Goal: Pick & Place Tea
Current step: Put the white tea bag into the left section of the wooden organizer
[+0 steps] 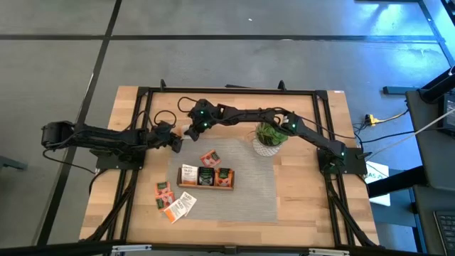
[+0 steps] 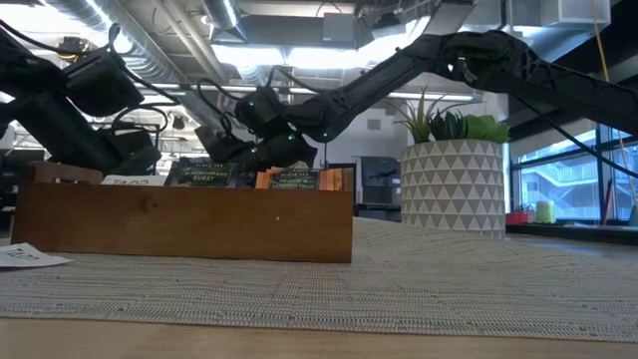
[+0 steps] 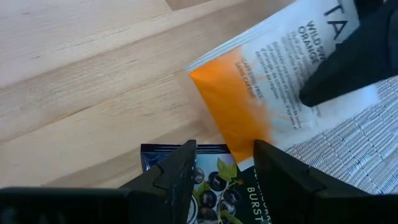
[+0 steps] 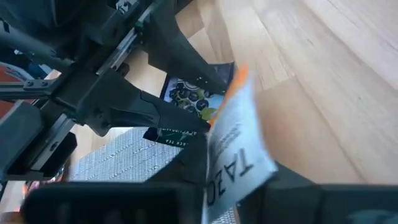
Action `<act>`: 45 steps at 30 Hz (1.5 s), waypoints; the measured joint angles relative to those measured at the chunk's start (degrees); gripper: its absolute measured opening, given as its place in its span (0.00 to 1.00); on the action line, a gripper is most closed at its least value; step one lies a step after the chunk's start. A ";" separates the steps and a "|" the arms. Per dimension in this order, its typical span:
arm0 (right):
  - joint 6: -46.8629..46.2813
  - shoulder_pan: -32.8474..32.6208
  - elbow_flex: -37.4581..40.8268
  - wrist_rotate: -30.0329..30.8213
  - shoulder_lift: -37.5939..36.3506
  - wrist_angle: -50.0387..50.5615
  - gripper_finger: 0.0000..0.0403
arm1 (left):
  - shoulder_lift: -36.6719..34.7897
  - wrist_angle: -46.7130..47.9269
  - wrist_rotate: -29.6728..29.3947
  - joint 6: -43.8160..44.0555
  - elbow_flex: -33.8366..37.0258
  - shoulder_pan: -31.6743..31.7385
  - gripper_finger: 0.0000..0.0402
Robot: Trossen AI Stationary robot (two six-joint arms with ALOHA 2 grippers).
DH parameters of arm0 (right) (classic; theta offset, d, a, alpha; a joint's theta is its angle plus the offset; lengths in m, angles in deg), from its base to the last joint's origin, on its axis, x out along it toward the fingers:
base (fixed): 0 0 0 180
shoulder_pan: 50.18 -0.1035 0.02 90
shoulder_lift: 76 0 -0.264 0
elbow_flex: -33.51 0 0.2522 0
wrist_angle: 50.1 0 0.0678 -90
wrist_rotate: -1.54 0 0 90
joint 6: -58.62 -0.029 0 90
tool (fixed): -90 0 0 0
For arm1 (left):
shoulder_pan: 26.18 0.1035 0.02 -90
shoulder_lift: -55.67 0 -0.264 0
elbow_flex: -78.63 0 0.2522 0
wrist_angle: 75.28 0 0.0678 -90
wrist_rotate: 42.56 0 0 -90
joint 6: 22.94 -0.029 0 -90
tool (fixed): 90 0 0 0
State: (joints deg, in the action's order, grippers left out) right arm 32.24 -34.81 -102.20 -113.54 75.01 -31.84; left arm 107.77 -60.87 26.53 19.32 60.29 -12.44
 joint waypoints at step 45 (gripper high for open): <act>34.57 -15.53 0.44 18.45 -25.86 50.00 0.03 | -16.57 -3.86 24.40 -7.35 -10.12 -0.20 0.39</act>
State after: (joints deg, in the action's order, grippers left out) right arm 66.81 -50.34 -101.77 -95.09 49.14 18.16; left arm 91.20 -64.73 50.93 11.98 50.17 -12.64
